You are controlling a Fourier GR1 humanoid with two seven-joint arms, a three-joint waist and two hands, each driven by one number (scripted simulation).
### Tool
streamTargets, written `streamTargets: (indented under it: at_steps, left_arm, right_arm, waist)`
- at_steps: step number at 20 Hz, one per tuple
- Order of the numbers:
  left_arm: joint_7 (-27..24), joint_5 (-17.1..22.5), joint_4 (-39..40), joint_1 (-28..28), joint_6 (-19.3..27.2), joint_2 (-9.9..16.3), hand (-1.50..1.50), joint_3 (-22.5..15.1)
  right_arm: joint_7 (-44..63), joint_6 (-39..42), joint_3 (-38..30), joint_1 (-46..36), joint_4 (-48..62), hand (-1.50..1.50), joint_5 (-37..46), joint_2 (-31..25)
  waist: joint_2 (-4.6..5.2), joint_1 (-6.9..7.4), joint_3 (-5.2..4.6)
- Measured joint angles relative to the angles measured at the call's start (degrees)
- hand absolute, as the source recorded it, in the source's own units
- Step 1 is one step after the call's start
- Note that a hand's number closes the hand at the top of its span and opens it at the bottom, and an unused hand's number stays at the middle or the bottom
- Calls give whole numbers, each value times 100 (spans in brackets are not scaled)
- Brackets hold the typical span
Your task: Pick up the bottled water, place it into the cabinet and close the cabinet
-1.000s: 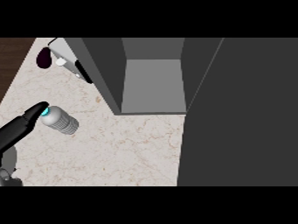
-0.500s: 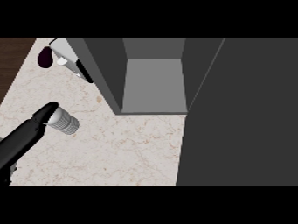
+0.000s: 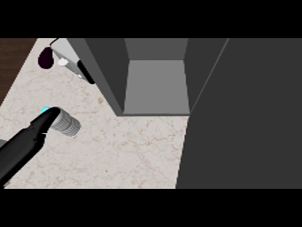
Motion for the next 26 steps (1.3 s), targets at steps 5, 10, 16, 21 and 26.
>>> streamTargets:
  at_steps: [5, 10, 16, 21, 26]
  left_arm:
    - [353, -292, 13, -140, -151, 1, -150, 69]
    - [365, -180, 36, 20, -165, 15, -150, 70]
    - [188, 271, 208, 200, -72, 110, -150, 274]
    - [-252, 715, 603, 418, 163, 177, -150, 373]
    - [-760, 1424, 1050, 517, 350, 338, -150, 606]
  right_arm:
    - [6, -192, 198, -31, -11, -150, 69, -70]
    - [53, -403, 349, -101, -11, -150, 131, -122]
    - [176, -614, 416, -255, -36, -150, 190, -242]
    - [125, -765, 566, -222, -44, -150, 232, -381]
    - [234, -964, 714, -399, -12, -150, 293, -421]
  waist:
    - [3, -9, -2]
    - [6, -11, -5]
    - [10, -16, -10]
    - [9, -30, -12]
    - [12, -26, -13]
